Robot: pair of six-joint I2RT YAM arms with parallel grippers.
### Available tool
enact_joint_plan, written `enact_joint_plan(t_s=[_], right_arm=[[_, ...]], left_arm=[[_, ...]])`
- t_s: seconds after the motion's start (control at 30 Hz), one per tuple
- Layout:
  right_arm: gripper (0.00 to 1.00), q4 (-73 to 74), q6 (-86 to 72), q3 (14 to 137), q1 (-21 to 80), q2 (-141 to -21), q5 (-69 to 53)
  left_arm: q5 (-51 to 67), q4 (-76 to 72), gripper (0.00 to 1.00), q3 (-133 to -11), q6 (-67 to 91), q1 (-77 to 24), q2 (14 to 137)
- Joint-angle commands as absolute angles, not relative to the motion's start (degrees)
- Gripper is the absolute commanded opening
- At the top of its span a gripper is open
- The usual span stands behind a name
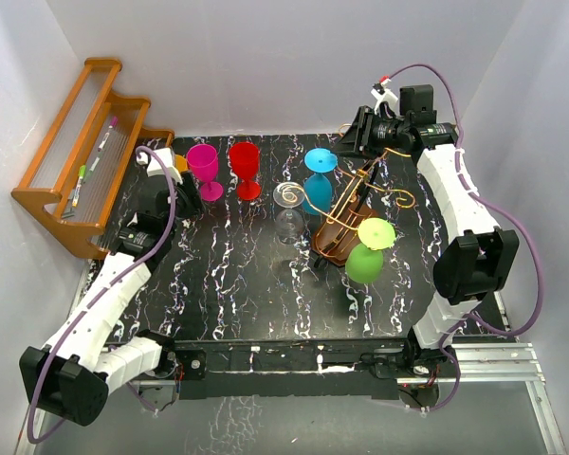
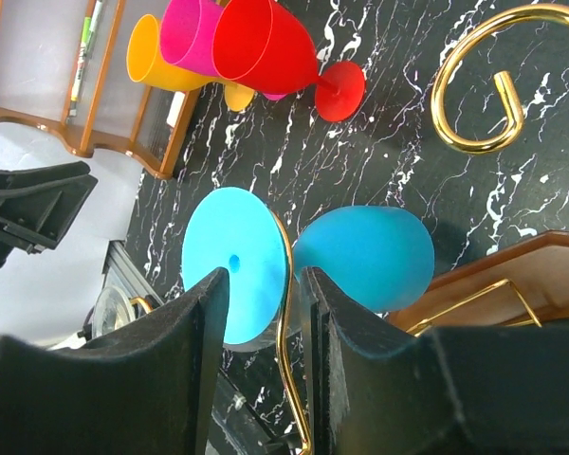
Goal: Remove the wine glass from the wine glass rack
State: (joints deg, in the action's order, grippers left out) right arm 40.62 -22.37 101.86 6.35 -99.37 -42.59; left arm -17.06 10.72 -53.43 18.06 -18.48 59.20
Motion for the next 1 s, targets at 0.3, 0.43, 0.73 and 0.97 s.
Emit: enact_joint_plan(t_s=[0.3,0.43,0.73,0.97], right_arm=[[0.39,44.67,-16.84,107.65,8.13,-100.50,-38.63],[0.40,44.66,-16.43,109.31,9.89,-102.86,-38.06],[0.39,44.62,-16.61,111.73,10.84,-104.22,-37.57],[0.24,42.36,-16.81,109.67,10.99,-102.17,-38.95]], left_arm=[[-15.44,10.70,0.50,-54.10,18.67,-18.19,59.63],[-15.25,10.97,0.51,-54.30,18.63,-18.19,59.89],[-15.22,11.05,0.51,-54.33,18.61,-18.24,59.91],[-15.01,11.42,0.51,-54.58,18.57,-18.20,60.41]])
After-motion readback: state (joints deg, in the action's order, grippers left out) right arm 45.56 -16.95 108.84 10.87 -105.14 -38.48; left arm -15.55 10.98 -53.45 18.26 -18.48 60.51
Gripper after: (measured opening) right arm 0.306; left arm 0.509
